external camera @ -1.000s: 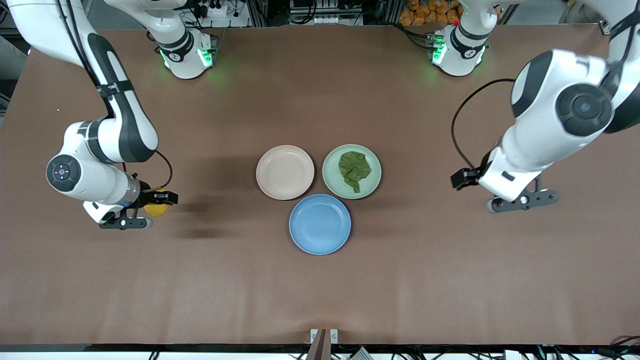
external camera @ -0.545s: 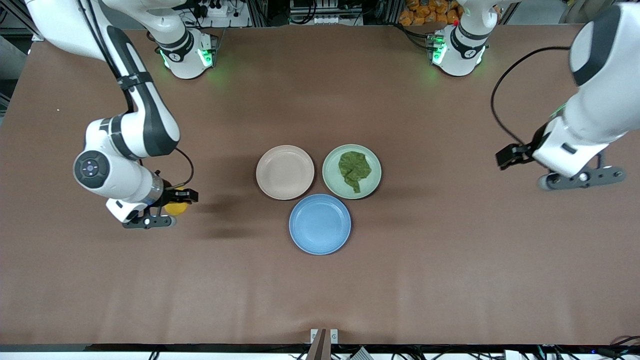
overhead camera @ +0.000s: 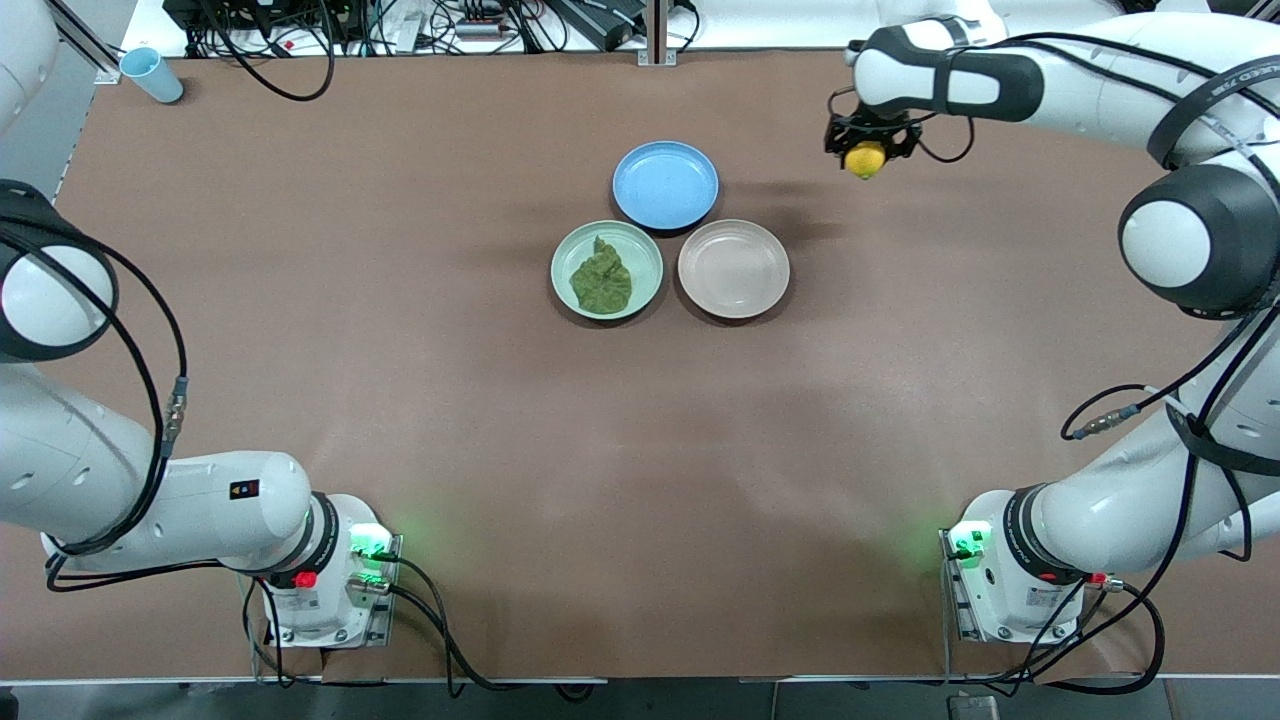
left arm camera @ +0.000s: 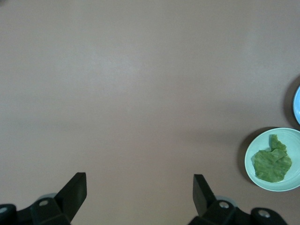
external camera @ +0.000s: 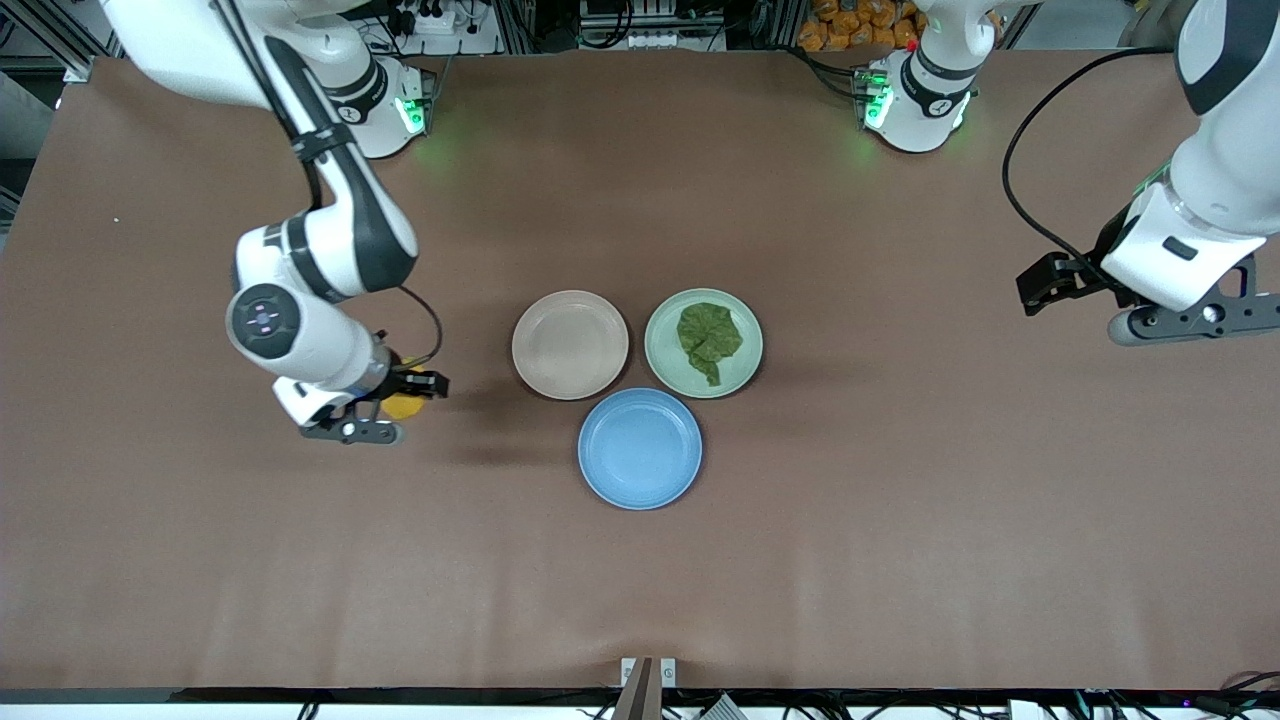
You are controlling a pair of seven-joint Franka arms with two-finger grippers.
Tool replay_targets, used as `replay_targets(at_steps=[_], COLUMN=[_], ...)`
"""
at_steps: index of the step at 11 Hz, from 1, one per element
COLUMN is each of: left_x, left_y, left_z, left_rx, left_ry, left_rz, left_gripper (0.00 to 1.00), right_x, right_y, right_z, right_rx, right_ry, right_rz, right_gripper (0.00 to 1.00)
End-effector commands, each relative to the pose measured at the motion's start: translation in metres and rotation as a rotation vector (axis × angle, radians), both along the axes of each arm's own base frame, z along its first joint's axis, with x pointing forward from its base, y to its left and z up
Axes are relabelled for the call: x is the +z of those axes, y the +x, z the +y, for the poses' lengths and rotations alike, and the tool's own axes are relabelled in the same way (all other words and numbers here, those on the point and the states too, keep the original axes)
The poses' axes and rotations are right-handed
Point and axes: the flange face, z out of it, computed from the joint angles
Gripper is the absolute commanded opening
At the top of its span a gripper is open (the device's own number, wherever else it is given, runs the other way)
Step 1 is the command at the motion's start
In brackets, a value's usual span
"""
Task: Place lemon and lettuce in plates
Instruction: 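Carry the lemon with the right gripper over the beige plate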
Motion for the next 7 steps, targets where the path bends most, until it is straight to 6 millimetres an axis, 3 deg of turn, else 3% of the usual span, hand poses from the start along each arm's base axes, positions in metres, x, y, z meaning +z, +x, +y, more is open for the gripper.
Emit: replay_targets(at_steps=[1, 3, 7], left_x=[0.026, 0.027, 0.033], left_y=[-0.017, -0.014, -0.022], left_z=[0.011, 0.032, 0.037], left_rx=[0.001, 0.041, 0.019], left_ry=[-0.025, -0.079, -0.075], left_rz=[-0.024, -0.017, 0.001], left_gripper=[1.0, 1.0, 1.0], right_x=[0.009, 0.0, -0.043], right_y=[-0.012, -0.019, -0.034], right_z=[0.053, 0.08, 0.124], right_rx=[-0.017, 0.022, -0.004], right_ry=[-0.004, -0.003, -0.004], right_rz=[-0.009, -0.006, -0.003], right_gripper=[0.45, 0.45, 0.46])
